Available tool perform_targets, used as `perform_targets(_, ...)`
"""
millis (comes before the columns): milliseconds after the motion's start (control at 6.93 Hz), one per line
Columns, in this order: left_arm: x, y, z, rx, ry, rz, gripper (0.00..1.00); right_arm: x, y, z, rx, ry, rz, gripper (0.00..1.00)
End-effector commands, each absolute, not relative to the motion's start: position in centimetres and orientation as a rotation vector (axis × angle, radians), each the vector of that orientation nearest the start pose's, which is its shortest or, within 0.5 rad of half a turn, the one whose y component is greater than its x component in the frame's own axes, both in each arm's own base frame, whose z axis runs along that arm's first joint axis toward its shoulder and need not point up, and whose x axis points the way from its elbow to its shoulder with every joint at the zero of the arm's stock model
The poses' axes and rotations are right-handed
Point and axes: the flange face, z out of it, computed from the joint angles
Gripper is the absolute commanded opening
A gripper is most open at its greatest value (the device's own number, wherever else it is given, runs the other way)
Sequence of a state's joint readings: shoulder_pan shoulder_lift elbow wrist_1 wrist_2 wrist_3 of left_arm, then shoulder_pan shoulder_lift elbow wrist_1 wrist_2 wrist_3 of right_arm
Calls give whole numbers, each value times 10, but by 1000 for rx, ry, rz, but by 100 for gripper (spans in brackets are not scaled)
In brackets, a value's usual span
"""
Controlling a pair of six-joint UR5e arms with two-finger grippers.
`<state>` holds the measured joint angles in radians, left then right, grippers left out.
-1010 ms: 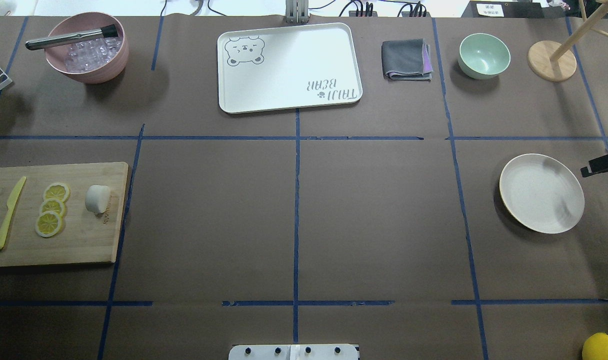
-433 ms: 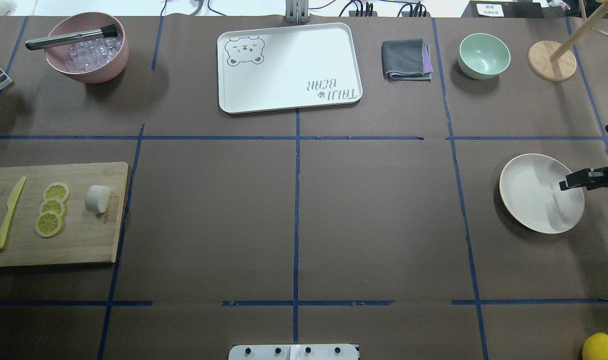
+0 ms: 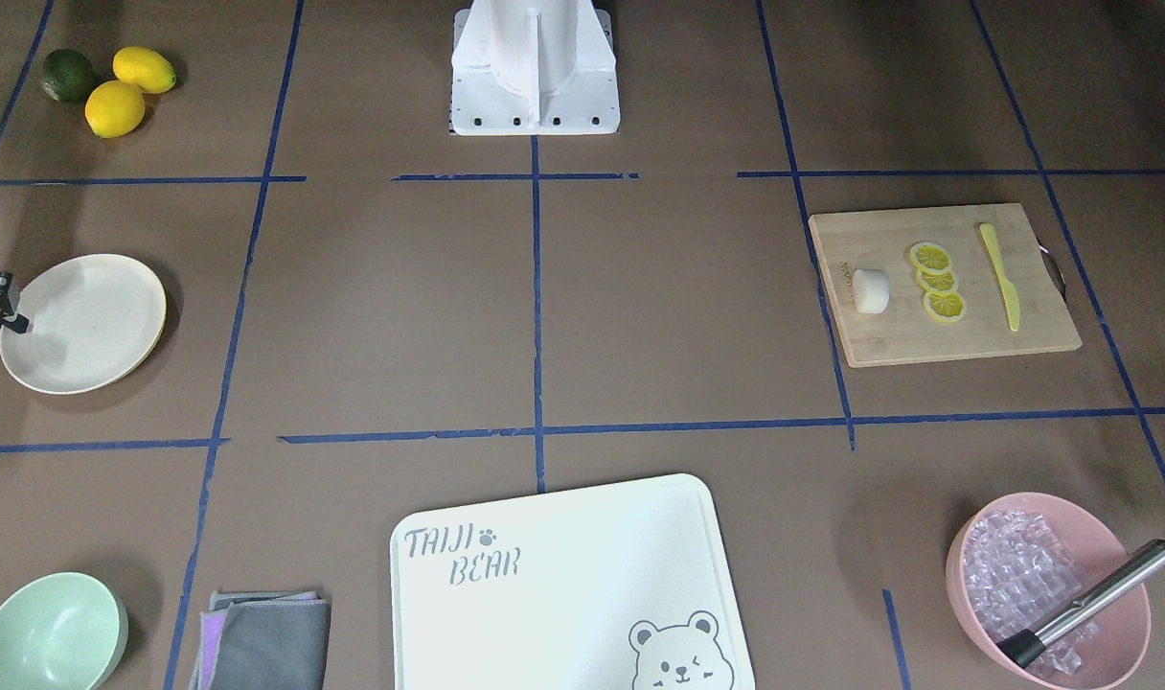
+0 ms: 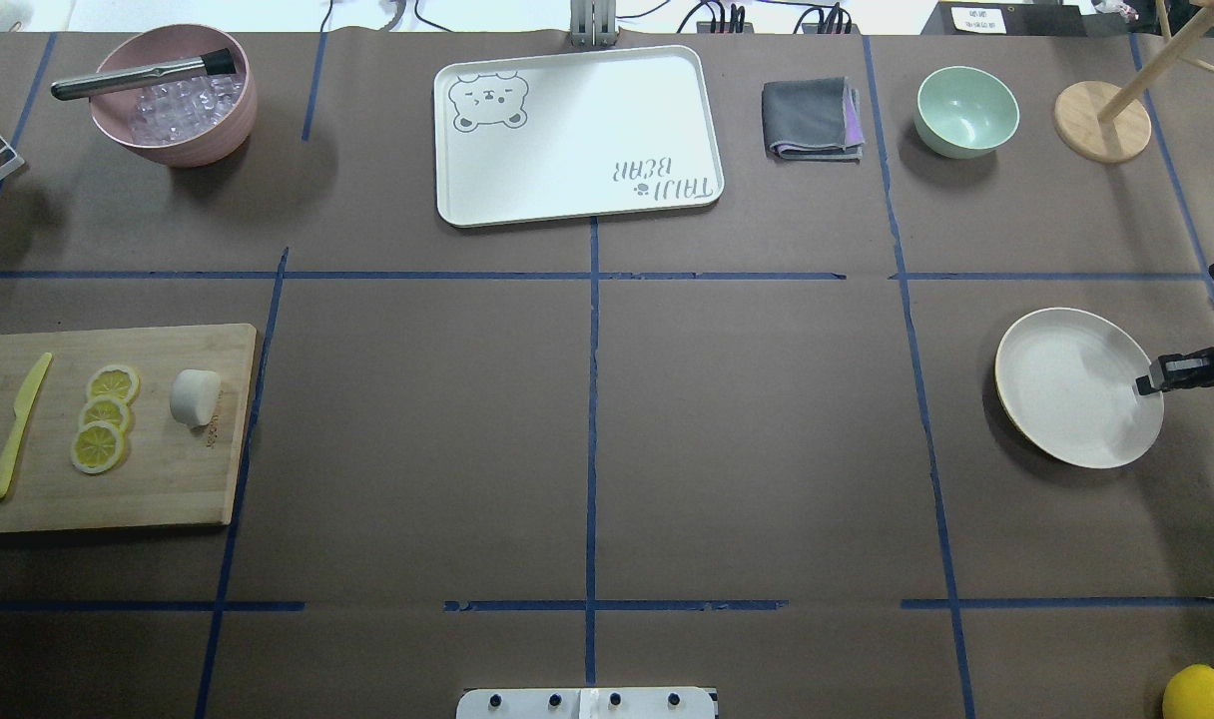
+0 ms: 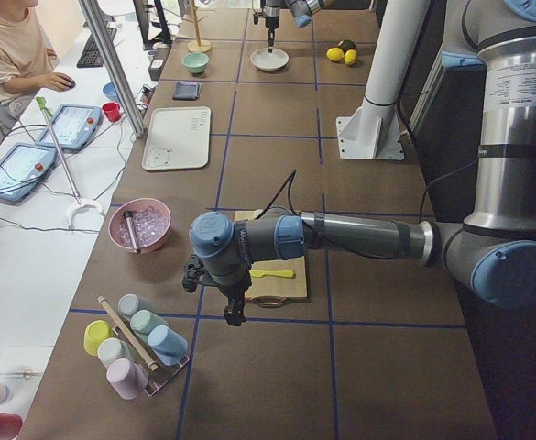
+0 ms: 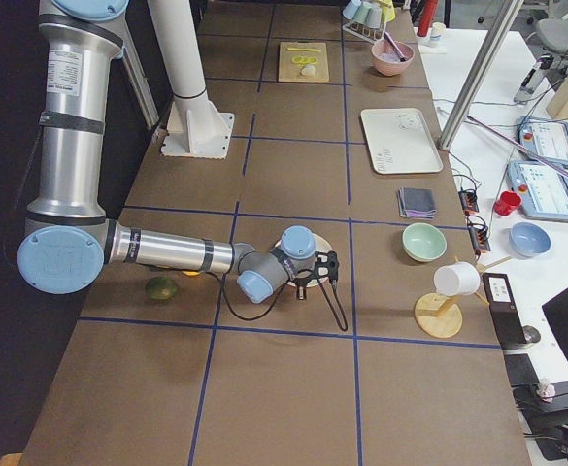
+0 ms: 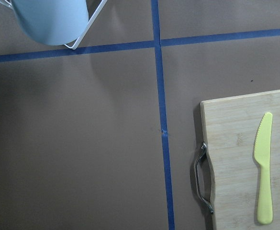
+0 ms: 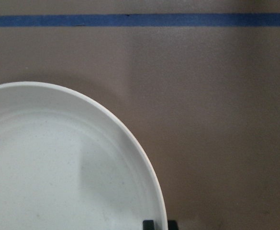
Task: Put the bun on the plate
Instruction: 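Reach the right gripper to the rim of the white plate and grip it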
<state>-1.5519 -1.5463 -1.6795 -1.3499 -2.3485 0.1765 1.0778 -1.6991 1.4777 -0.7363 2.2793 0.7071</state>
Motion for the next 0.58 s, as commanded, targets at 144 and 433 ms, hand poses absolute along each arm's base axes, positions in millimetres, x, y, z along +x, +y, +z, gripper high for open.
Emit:
perform_targets(144,-55,-471,637,-66,785,132,100,-192,-466,596,200,-982,-105,0)
perform_targets(433,-55,-471,637,-66,785,132,100,-224,-503,524,226,-1094,-148,0)
